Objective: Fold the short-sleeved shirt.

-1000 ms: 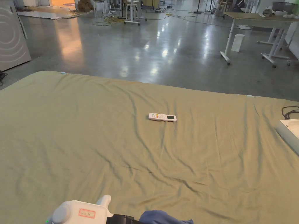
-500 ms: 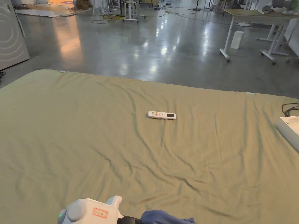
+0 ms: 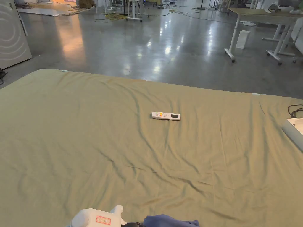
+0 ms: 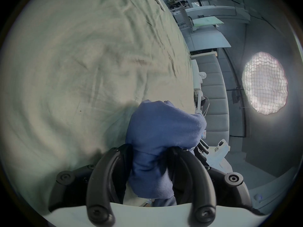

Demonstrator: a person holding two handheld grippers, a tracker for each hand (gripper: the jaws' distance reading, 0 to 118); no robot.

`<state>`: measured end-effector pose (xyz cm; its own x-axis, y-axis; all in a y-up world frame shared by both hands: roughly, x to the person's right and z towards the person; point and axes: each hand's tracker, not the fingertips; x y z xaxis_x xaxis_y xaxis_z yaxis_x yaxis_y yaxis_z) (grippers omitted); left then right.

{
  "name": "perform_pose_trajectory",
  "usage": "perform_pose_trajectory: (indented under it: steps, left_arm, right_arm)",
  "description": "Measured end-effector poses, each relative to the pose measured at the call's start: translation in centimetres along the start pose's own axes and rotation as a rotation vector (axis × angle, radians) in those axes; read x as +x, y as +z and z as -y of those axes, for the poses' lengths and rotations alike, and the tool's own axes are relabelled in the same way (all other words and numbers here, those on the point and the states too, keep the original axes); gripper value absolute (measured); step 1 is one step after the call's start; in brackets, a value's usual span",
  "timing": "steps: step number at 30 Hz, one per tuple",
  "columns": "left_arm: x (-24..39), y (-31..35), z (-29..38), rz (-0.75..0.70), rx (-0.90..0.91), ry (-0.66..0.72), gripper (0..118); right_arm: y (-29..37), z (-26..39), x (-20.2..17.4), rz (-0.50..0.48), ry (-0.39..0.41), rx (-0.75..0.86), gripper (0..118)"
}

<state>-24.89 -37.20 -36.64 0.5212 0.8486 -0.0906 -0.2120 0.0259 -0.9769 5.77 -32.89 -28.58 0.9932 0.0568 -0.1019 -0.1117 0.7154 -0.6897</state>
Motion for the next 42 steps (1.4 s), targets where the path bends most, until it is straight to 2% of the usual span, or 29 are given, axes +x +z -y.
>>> perform_pose_trajectory:
  steps: [7,8,9,11,12,17,20,27,36,42]
  left_arm:
    - [2.3,0.0,0.9,-0.056,0.009,-0.150,44]
    - [2.4,0.0,0.9,-0.054,0.004,-0.146,41]
    - [2.8,0.3,1.0,-0.047,0.004,-0.151,30]
    - [3.4,0.8,1.2,-0.057,0.022,-0.182,19]
    - [3.5,1.0,1.2,-0.046,0.011,-0.186,18]
    - [4.3,2.6,1.3,-0.017,0.014,-0.221,17]
    - [5.1,3.5,1.4,0.058,-0.007,-0.226,16]
    - [5.7,7.4,0.3,0.026,0.011,-0.267,16]
    - [5.0,17.7,-2.2,-0.022,0.129,-0.230,14]
    - [3.0,25.5,-4.5,-0.115,0.214,-0.249,14]
  right_arm:
    - [-0.2,0.1,0.1,0.005,-0.008,-0.003,0]
    - [-0.2,0.0,0.1,0.006,-0.009,-0.003,0]
    - [0.0,0.0,0.1,0.006,-0.013,-0.004,0]
    - [0.3,-0.2,0.4,-0.002,-0.026,-0.004,0]
    - [0.4,-0.3,0.5,-0.005,-0.034,-0.003,0]
    - [1.9,-1.1,1.2,-0.001,-0.055,0.033,0]
    - [2.8,-2.1,1.8,0.004,-0.059,0.067,0]
    - [5.1,-4.9,3.3,0.019,-0.069,0.168,0]
    - [8.0,-9.9,4.9,0.054,-0.081,0.300,0]
    - [9.4,-12.4,5.3,0.061,-0.087,0.369,0]
